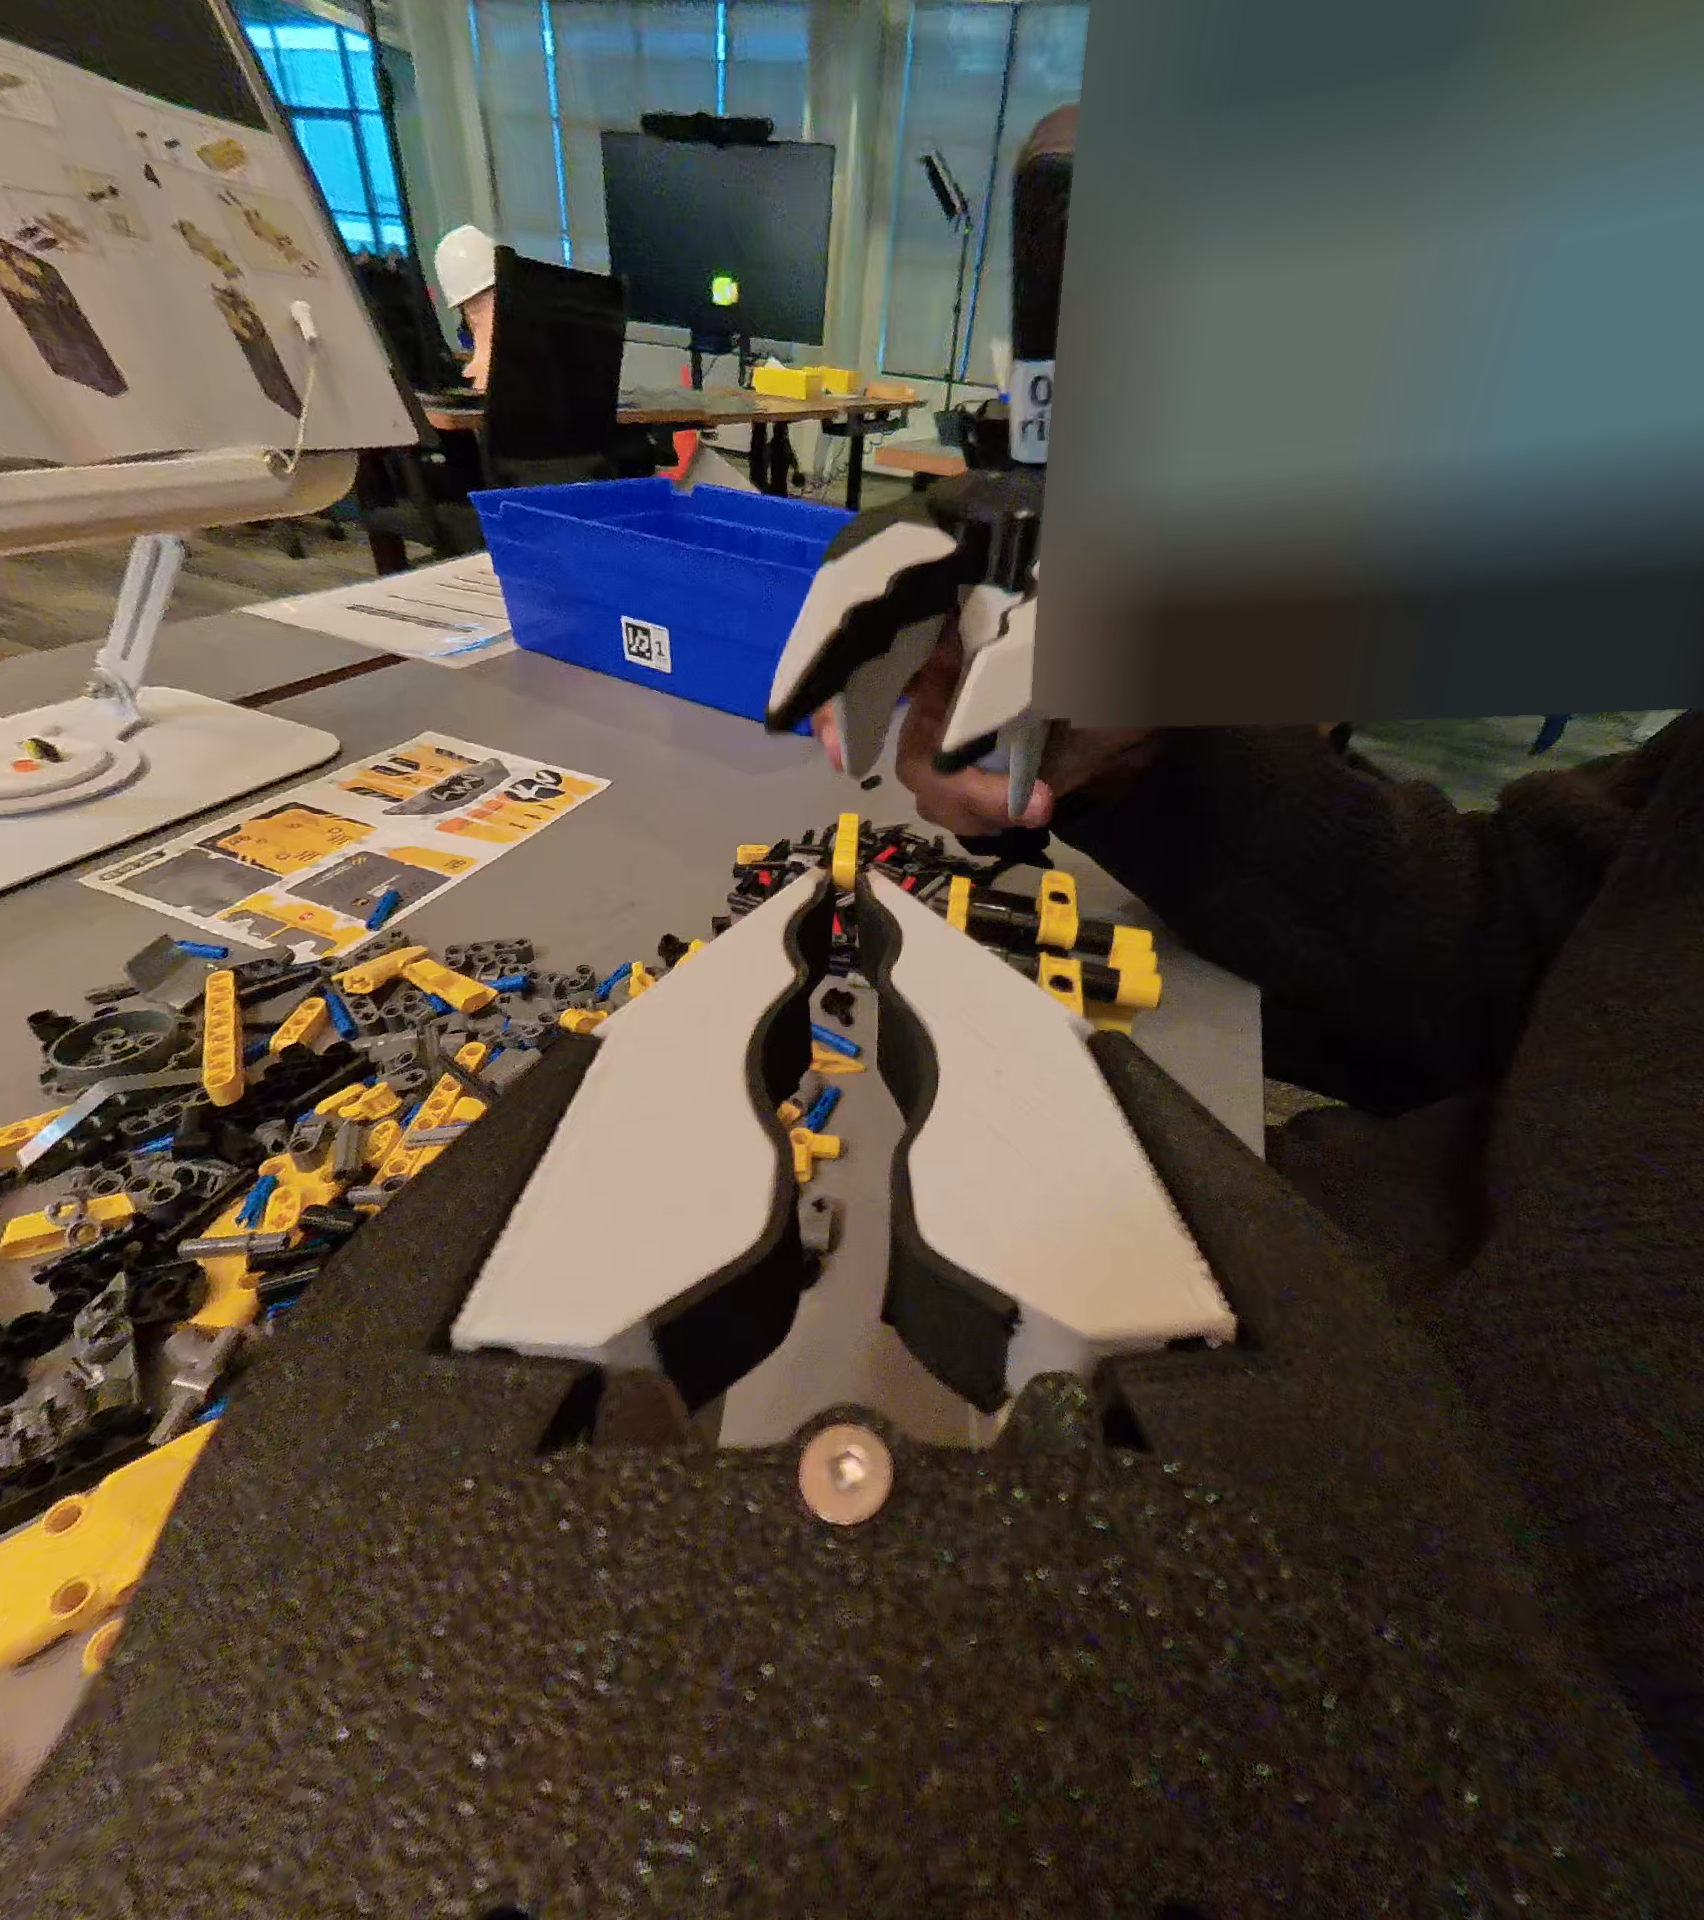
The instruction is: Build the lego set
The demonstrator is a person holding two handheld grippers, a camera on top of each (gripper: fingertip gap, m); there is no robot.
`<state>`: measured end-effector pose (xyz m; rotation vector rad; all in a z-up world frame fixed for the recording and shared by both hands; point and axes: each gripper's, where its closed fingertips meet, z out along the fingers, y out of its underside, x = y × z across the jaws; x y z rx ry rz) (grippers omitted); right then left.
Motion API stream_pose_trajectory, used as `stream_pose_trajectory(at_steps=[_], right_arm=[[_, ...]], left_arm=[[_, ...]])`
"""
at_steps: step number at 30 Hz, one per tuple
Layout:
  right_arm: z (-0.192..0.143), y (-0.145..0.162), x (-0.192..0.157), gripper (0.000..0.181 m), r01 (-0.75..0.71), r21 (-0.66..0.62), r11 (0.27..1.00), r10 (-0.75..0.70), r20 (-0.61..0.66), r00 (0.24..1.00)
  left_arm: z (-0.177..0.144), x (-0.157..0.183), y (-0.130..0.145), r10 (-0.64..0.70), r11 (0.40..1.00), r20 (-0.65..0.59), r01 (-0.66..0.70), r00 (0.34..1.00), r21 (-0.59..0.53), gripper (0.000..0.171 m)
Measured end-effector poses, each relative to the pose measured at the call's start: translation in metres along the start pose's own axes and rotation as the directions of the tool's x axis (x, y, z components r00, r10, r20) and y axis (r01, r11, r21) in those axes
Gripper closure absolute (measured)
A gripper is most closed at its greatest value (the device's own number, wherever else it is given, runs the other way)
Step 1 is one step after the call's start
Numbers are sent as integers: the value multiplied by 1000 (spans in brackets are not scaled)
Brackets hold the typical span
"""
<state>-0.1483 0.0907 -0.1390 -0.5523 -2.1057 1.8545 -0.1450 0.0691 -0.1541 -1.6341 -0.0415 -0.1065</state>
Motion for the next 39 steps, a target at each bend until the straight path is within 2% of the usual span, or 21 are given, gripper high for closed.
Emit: stream_pose_trajectory(at_steps=[4,8,13,20,21,23,29,39], right_arm=[[7,15,-5,153,-58,-41,997,61,62,996],[7,20,-4,161,-64,-51,997,68,69,995],[10,26,-4,177,-51,-78,996,56,65,996],[9,26,-11,178,-22,-86,996,30,96,995],[8,26,-12,178,-18,-89,996,27,102,994],[5,27,-10,178,-6,-101,995,16,96,995],[-3,26,-10,179,15,-106,994,-3,112,994],[-2,36,-17,179,113,-241,964,-64,203,977]], left_arm=[[1,-2,4,-33,999,-22,33,999,26,169],[-1,-2,5,-81,995,-63,85,995,58,169],[0,1,10,-76,996,-81,80,994,49,169],[-2,4,10,-59,997,-80,64,995,52,168],[-2,6,9,-56,996,-91,62,994,57,163],[-6,16,8,-67,995,-153,77,986,59,139],[-17,42,9,-70,995,-306,86,949,40,106],[-1,38,17,-17,1000,-213,20,977,12,103]])
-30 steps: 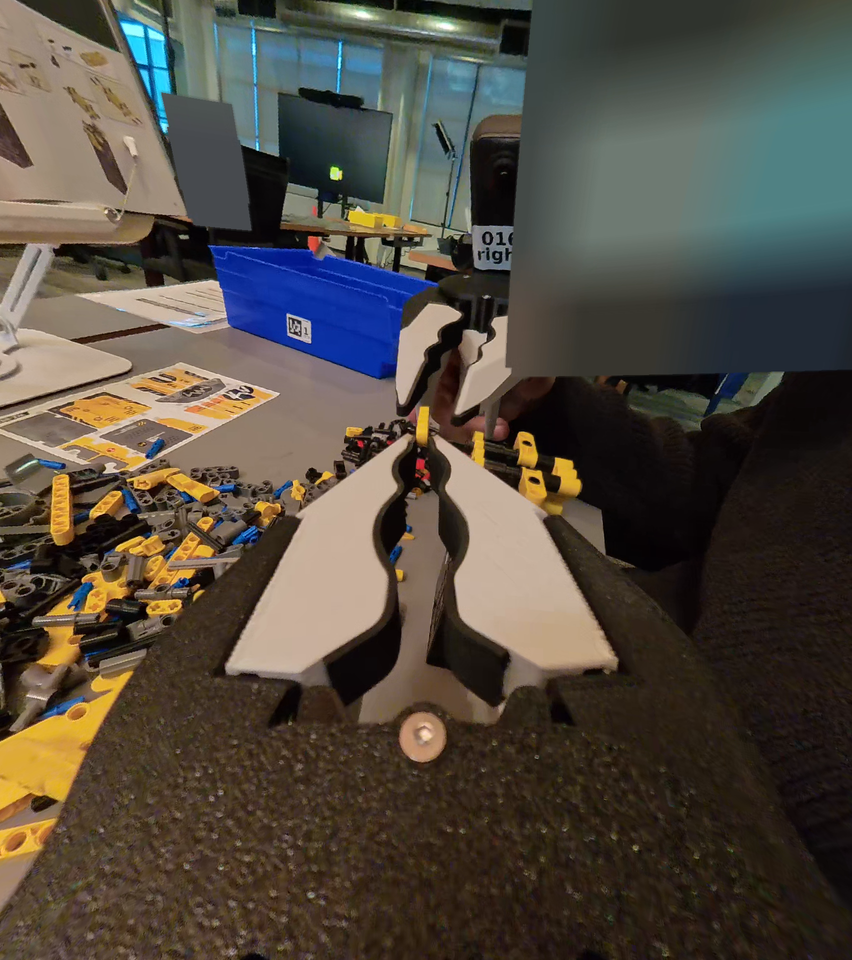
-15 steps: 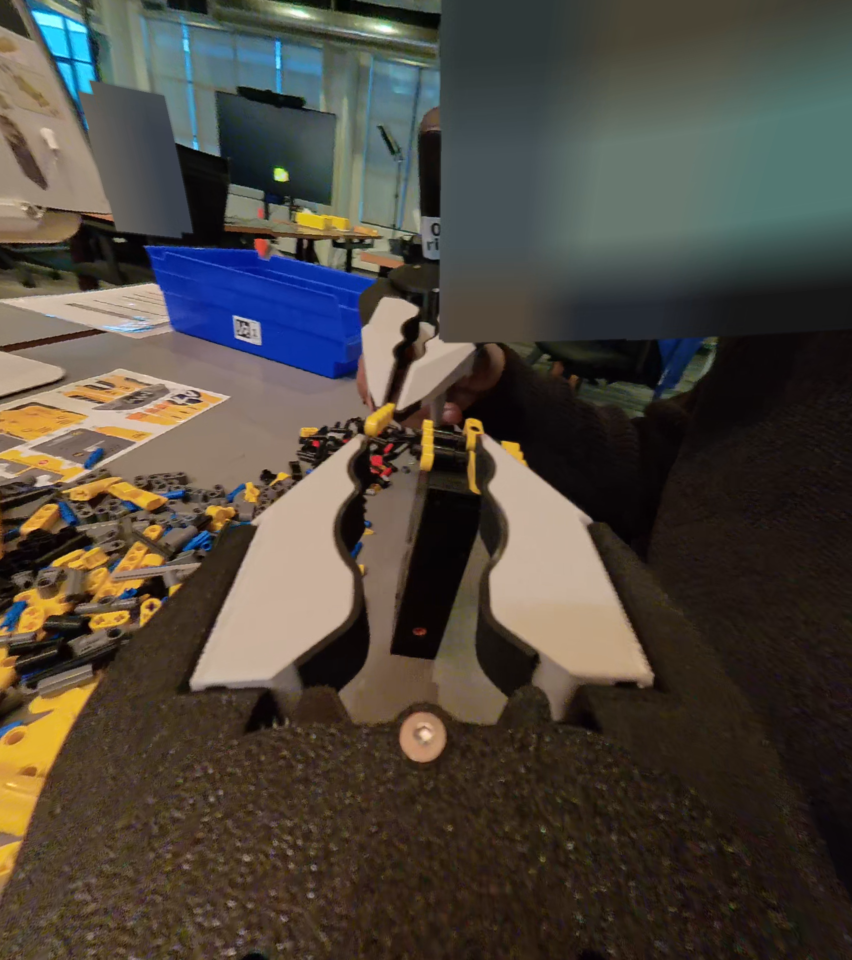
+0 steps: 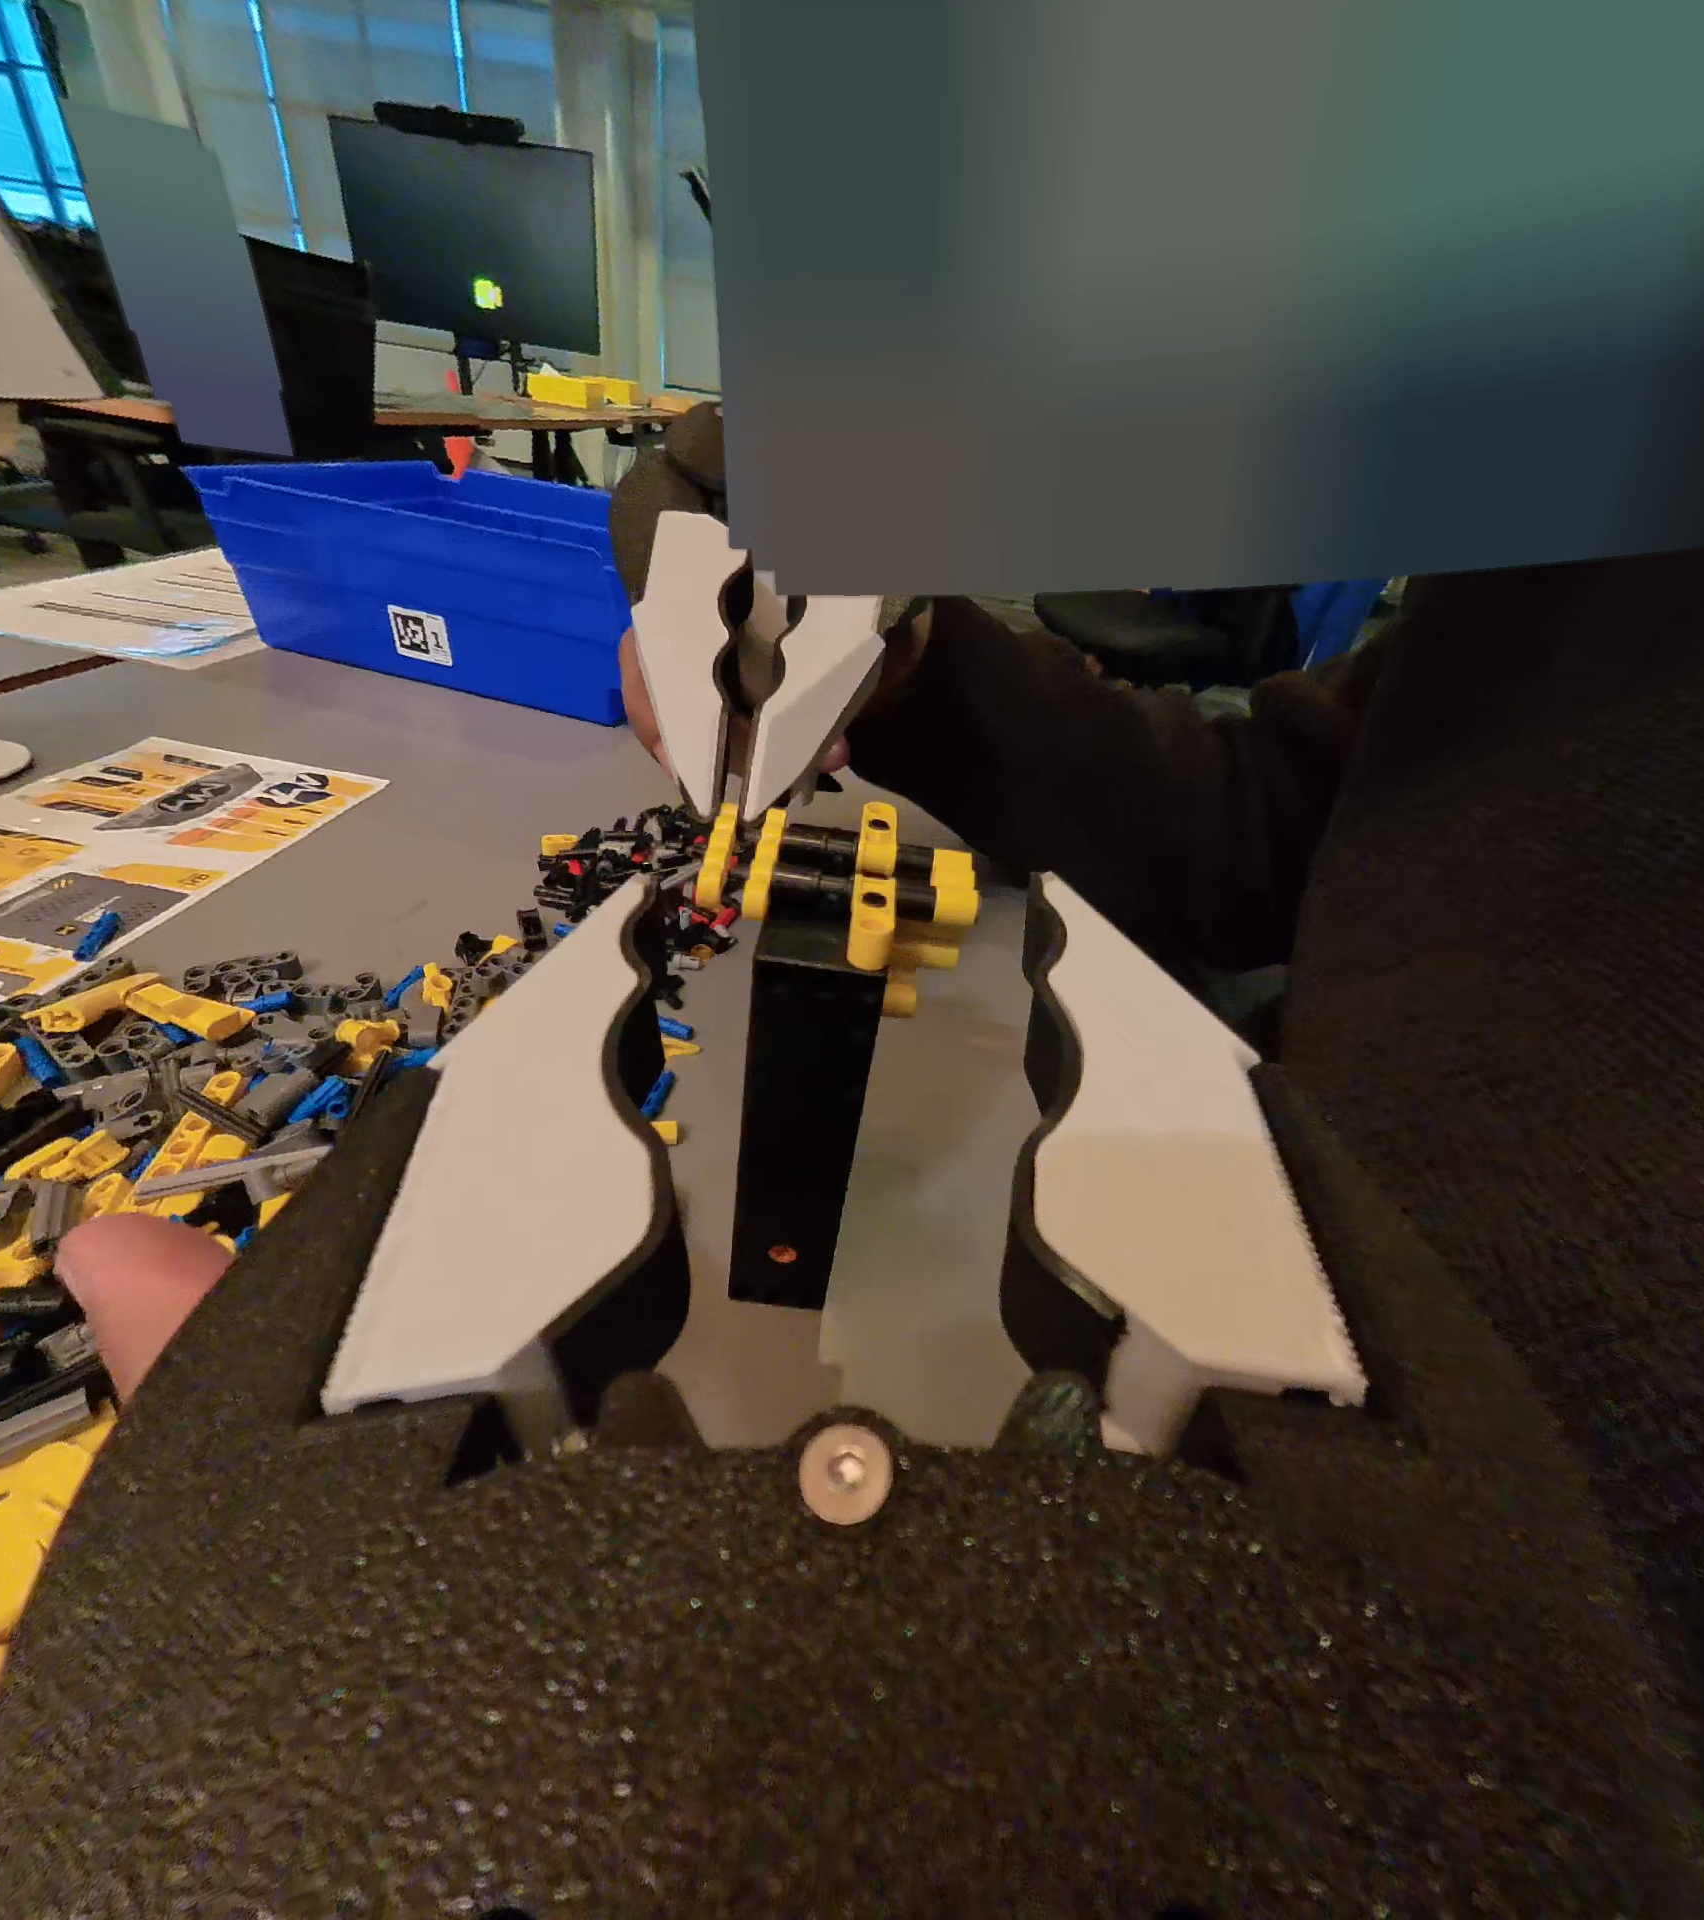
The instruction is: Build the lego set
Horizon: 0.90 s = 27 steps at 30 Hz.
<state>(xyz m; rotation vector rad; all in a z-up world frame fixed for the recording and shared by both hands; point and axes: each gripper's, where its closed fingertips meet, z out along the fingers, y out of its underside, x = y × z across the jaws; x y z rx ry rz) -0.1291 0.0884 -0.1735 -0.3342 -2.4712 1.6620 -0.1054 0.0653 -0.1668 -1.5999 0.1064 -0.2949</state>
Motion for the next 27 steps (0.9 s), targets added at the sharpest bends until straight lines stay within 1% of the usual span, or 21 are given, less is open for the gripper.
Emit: stream_pose_trajectory(at_steps=[5,9,13,20,27], right_arm=[[0,4,1,179,28,-79,997,-26,31,999],[3,0,1,179,45,-101,994,-41,44,998],[3,-1,0,179,50,-100,994,-45,47,998],[2,-4,0,179,26,-59,998,-22,63,998],[2,-4,-3,179,36,-62,997,-31,79,996]], left_arm=[[5,1,3,30,999,14,-30,999,-21,103],[6,-1,4,33,999,27,-33,999,-30,103],[6,-2,4,32,999,33,-31,999,-30,103],[6,-2,4,28,999,36,-27,999,-25,103],[6,-4,4,28,999,44,-27,999,-23,104]])
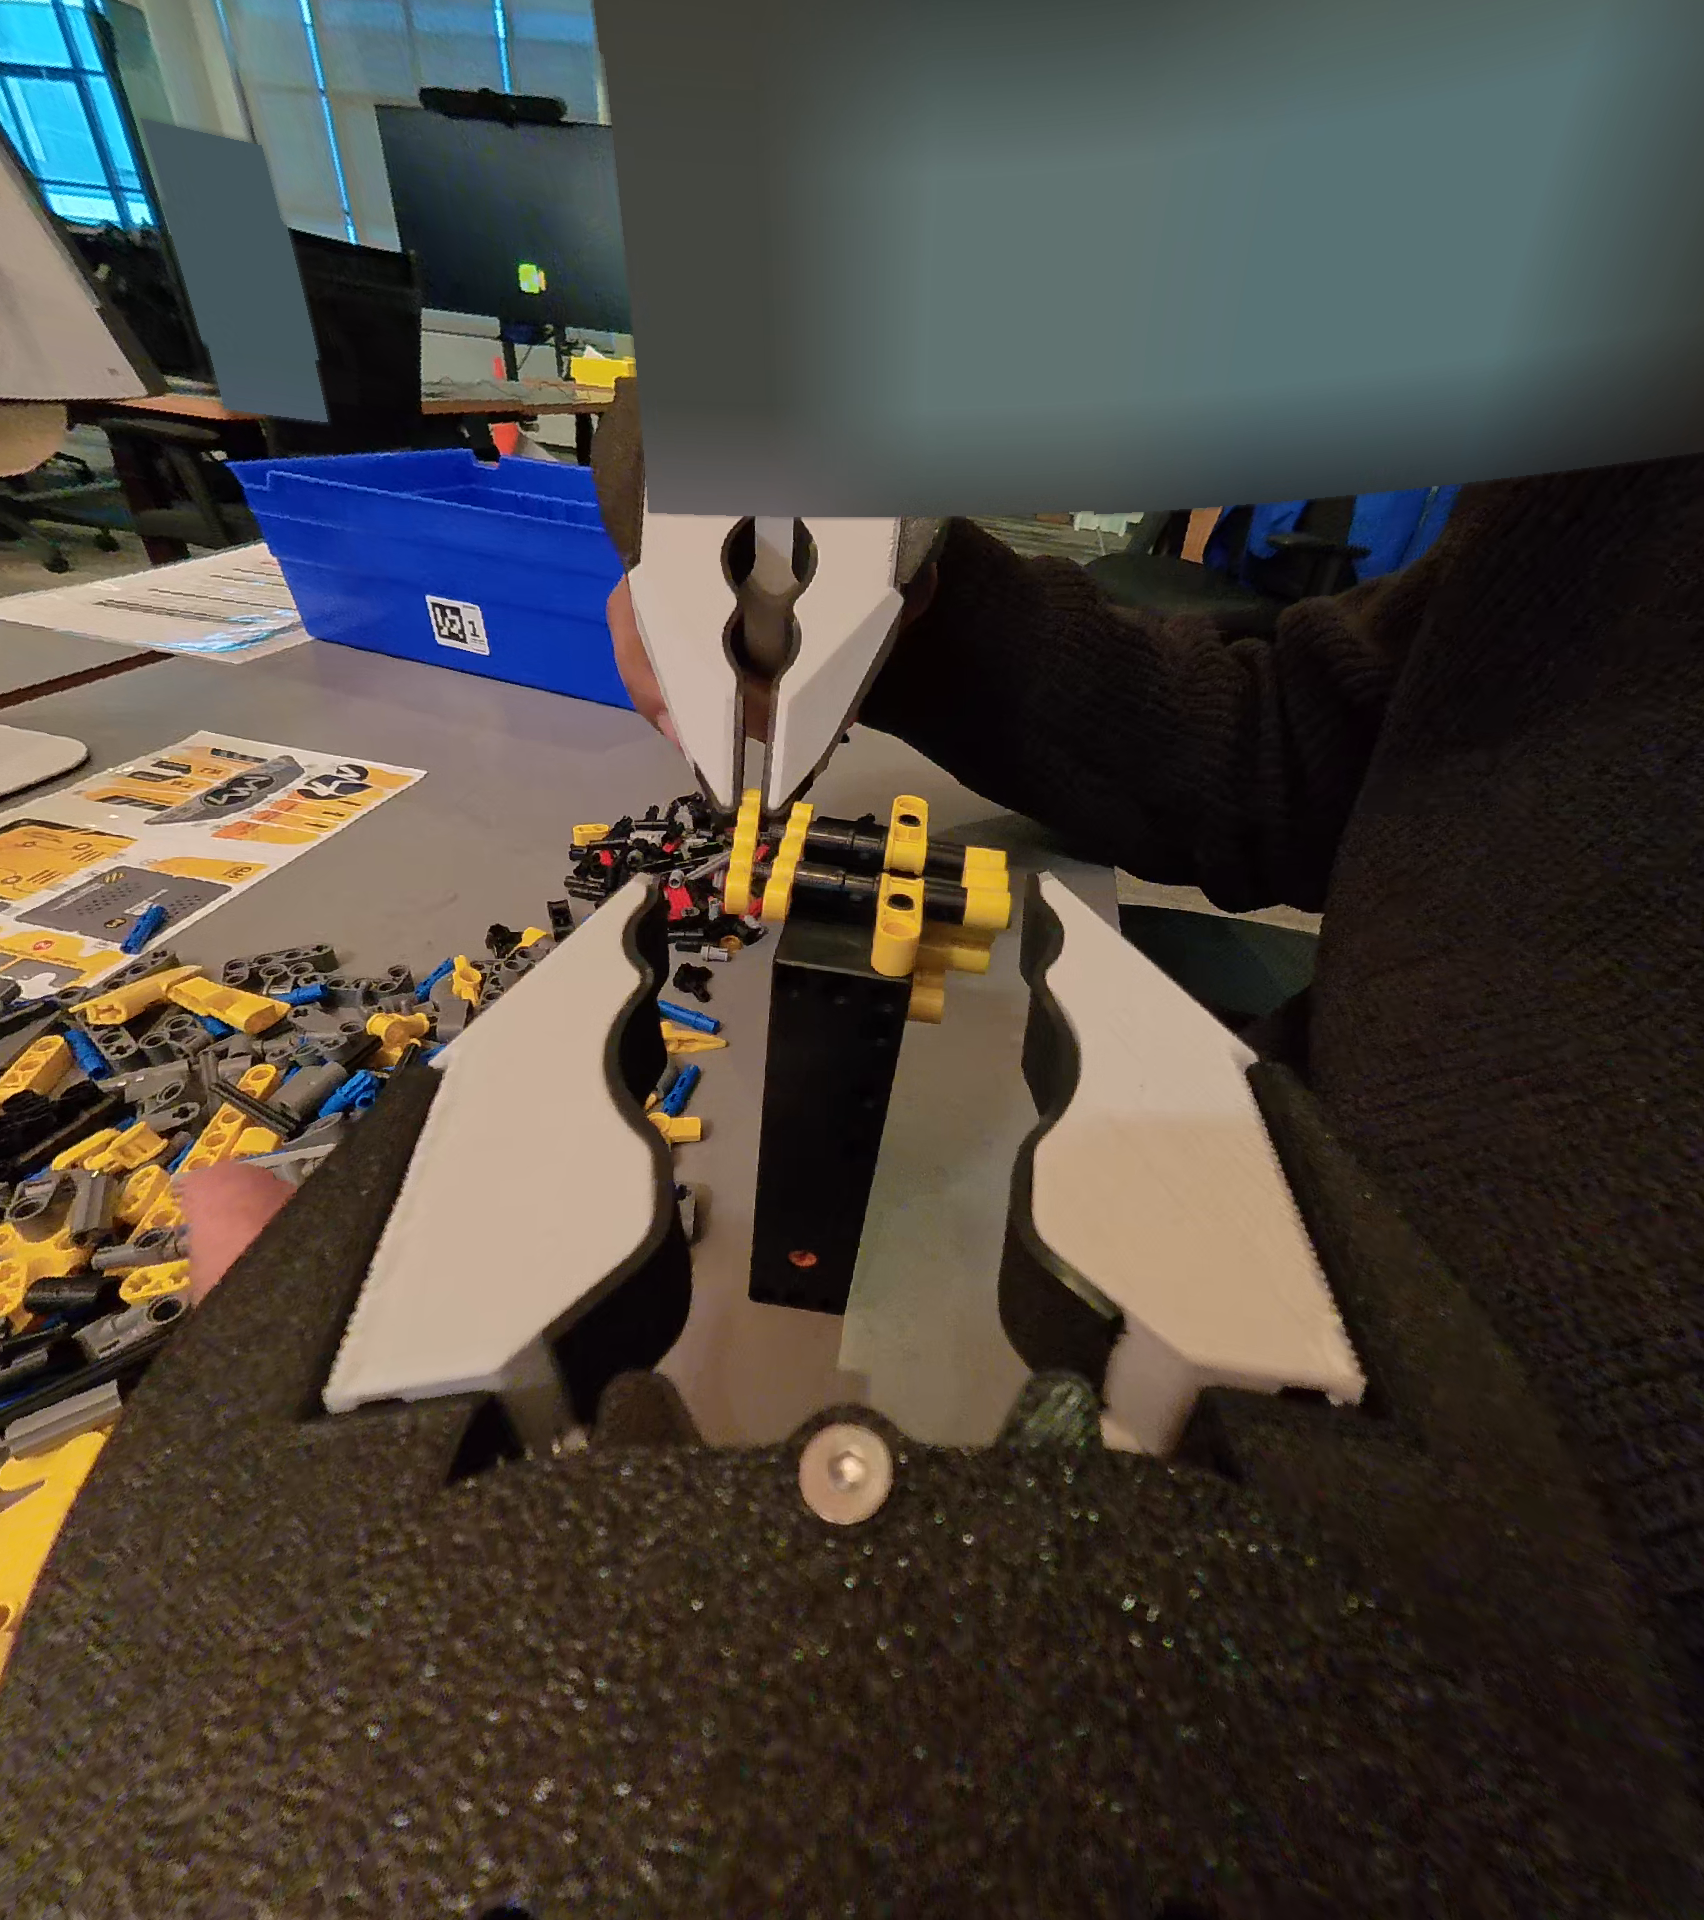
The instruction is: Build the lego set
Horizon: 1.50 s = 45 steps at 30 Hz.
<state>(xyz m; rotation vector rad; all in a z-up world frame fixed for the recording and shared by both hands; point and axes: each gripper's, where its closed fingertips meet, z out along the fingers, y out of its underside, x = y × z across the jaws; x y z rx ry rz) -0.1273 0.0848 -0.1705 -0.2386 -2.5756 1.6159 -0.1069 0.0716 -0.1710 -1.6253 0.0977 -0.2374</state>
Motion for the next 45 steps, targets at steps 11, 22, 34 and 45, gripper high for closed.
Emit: stream_pose_trajectory(at_steps=[11,22,34,45], right_arm=[[0,-1,0,178,18,-19,1000,-18,10,1000],[1,-1,0,178,14,-26,1000,-13,33,999],[3,-1,1,178,45,-70,997,-41,60,997],[2,3,-1,176,-42,-45,998,46,90,995]], left_arm=[[0,3,0,26,1000,-5,-26,1000,0,114],[0,4,-1,47,999,2,-47,999,9,117],[0,5,-1,50,999,-3,-50,999,9,117],[0,7,-1,54,999,-22,-53,998,9,120]])
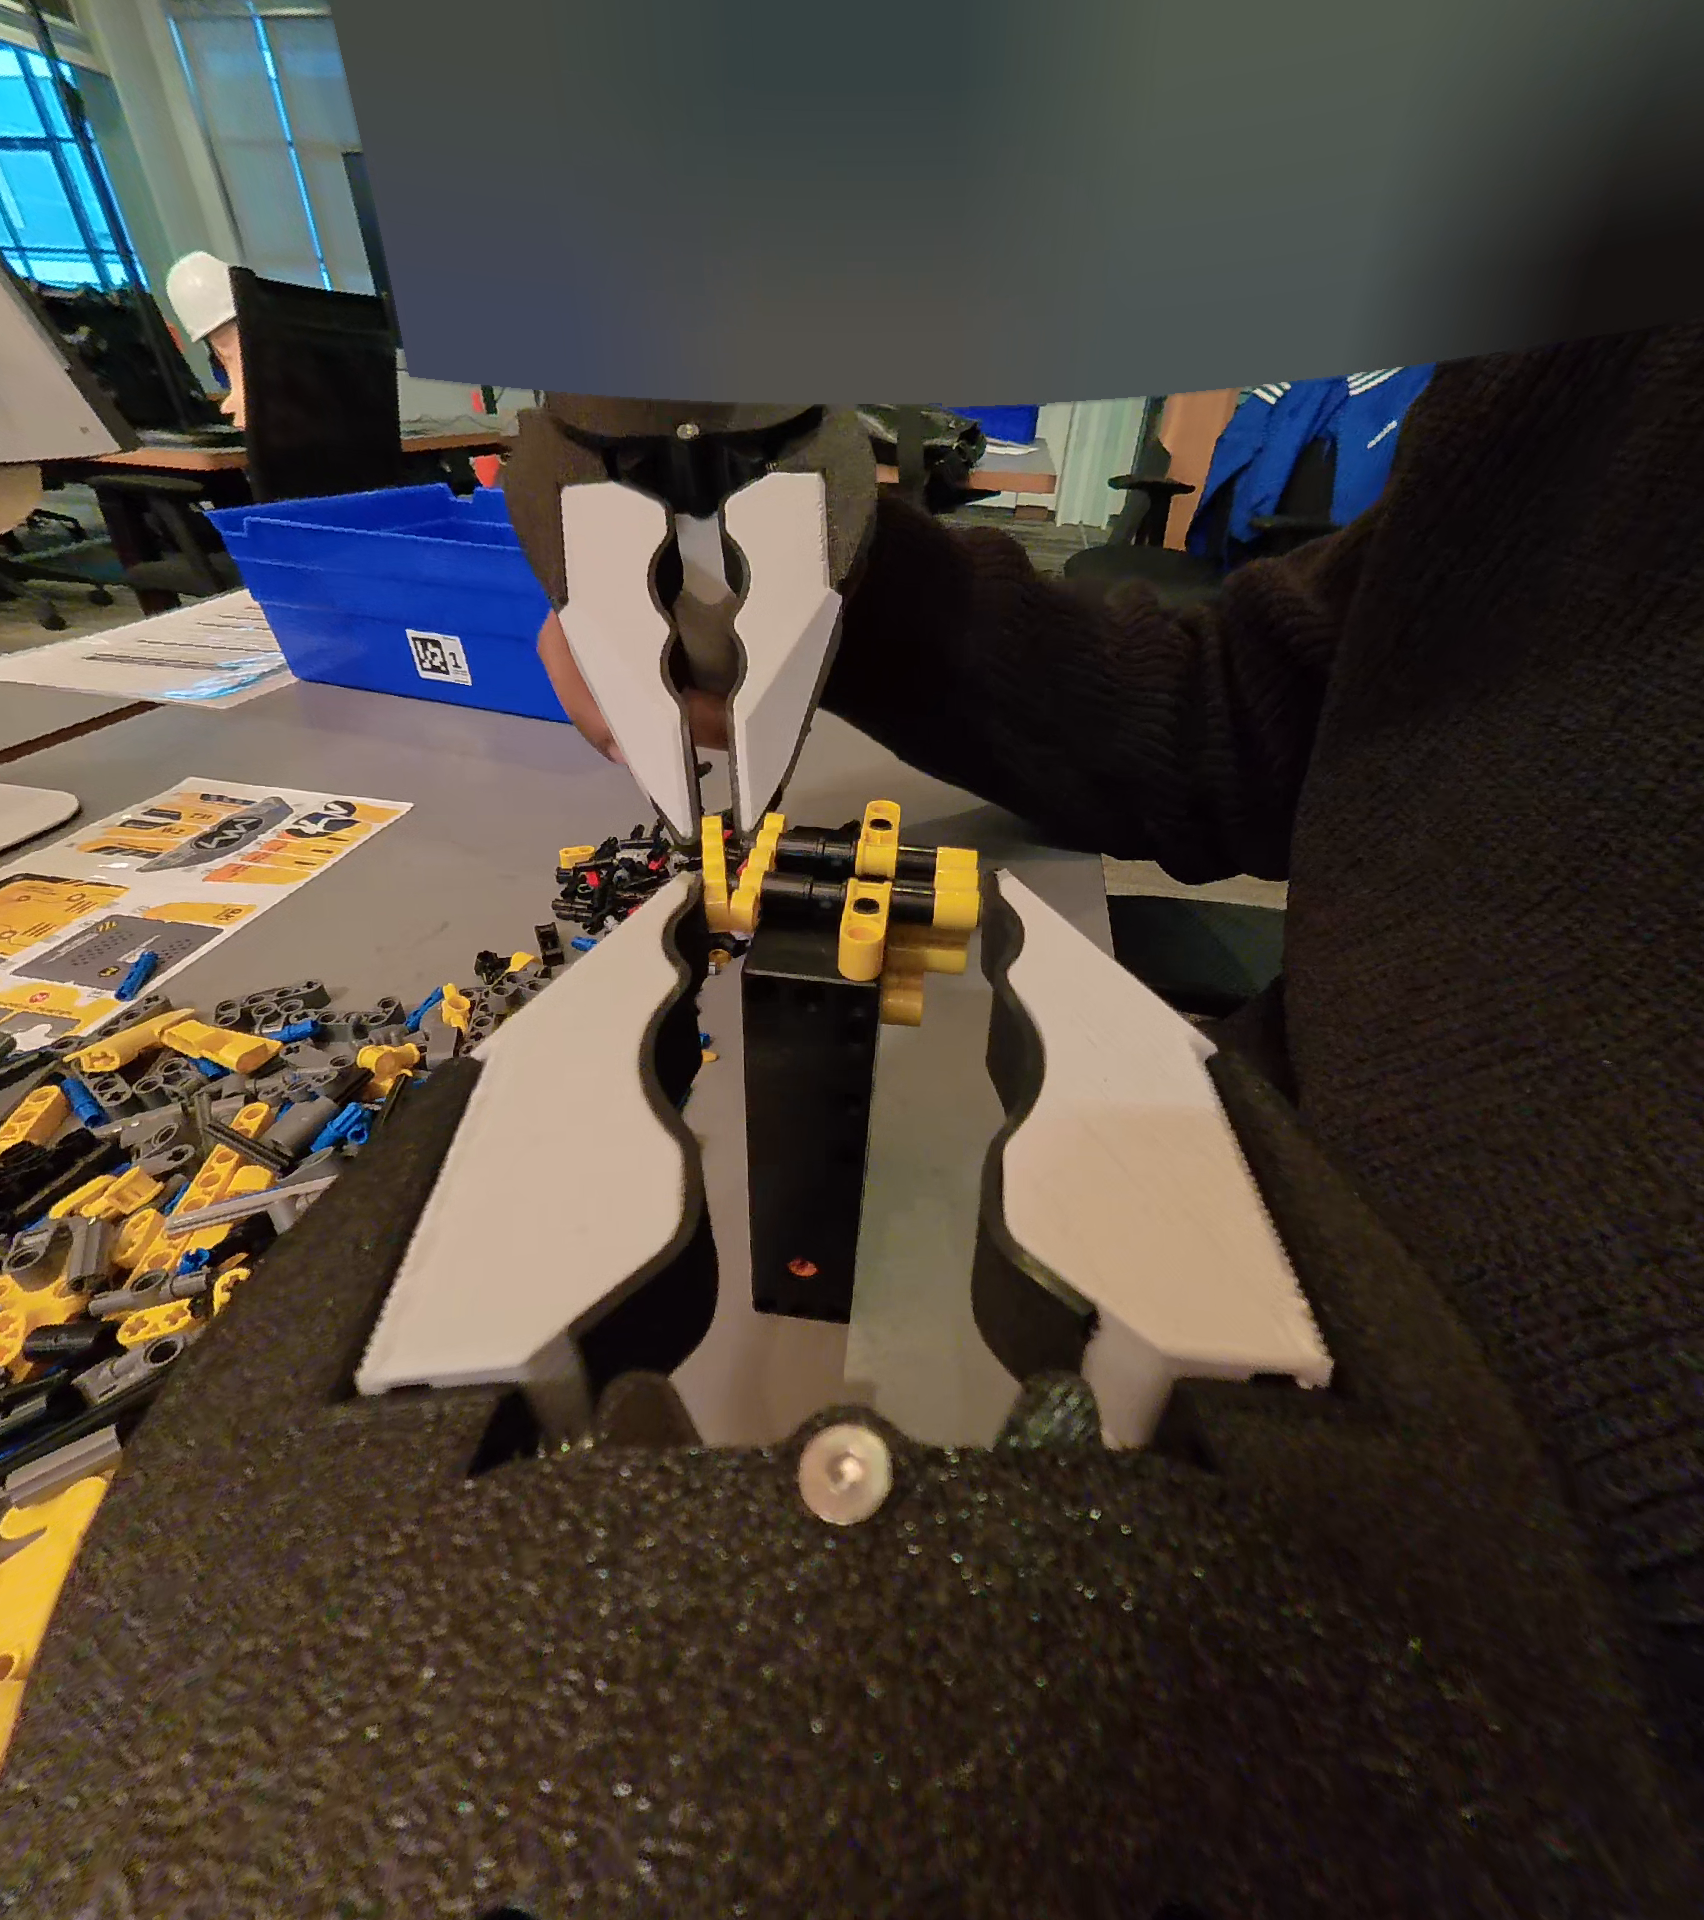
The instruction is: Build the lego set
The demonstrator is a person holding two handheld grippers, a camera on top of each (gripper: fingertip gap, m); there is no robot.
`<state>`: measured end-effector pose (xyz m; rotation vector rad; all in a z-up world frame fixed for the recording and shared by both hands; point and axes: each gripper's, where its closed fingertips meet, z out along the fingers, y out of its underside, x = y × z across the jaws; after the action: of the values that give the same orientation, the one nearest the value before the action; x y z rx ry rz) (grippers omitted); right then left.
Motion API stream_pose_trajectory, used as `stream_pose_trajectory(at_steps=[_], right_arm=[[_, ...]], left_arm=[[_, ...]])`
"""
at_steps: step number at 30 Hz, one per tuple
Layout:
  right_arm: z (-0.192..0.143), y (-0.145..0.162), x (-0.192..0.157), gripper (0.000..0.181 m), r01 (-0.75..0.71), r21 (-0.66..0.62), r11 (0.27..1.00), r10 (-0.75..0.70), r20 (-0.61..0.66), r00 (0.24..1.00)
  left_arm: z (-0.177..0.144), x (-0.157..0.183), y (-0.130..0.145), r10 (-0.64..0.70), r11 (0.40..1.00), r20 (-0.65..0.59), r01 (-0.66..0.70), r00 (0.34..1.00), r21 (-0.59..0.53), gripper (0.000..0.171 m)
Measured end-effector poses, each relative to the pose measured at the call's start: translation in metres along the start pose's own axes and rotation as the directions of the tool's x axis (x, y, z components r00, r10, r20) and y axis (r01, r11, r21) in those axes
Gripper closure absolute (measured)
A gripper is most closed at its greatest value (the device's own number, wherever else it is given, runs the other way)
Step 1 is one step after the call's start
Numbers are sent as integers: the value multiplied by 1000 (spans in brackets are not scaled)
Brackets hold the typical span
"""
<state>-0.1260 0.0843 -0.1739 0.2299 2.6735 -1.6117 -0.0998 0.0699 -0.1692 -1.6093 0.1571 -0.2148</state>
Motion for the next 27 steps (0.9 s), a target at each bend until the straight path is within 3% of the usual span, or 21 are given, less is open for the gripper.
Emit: stream_pose_trajectory(at_steps=[9,10,12,16,19,22,27], right_arm=[[-6,4,4,161,-97,126,987,103,-39,994],[-8,5,3,157,-102,145,984,108,-36,994],[-15,3,1,130,-110,195,975,117,-26,993],[-30,-13,-13,113,-87,359,929,99,-15,995],[-18,-15,-26,111,13,371,929,28,-107,994],[-10,-13,-11,110,57,385,921,57,-278,959],[7,-10,-19,110,44,374,926,65,-274,960]], left_arm=[[0,1,0,0,1000,-6,0,1000,1,120],[0,1,0,-1,1000,-5,1,1000,1,120],[0,0,0,-4,1000,-5,4,1000,2,120],[0,0,0,-8,1000,-2,8,1000,3,120],[-1,-3,-1,-22,1000,3,22,1000,6,120],[-1,-3,-1,-22,1000,5,22,1000,7,120],[-1,-3,-1,-22,1000,6,22,1000,7,120]])
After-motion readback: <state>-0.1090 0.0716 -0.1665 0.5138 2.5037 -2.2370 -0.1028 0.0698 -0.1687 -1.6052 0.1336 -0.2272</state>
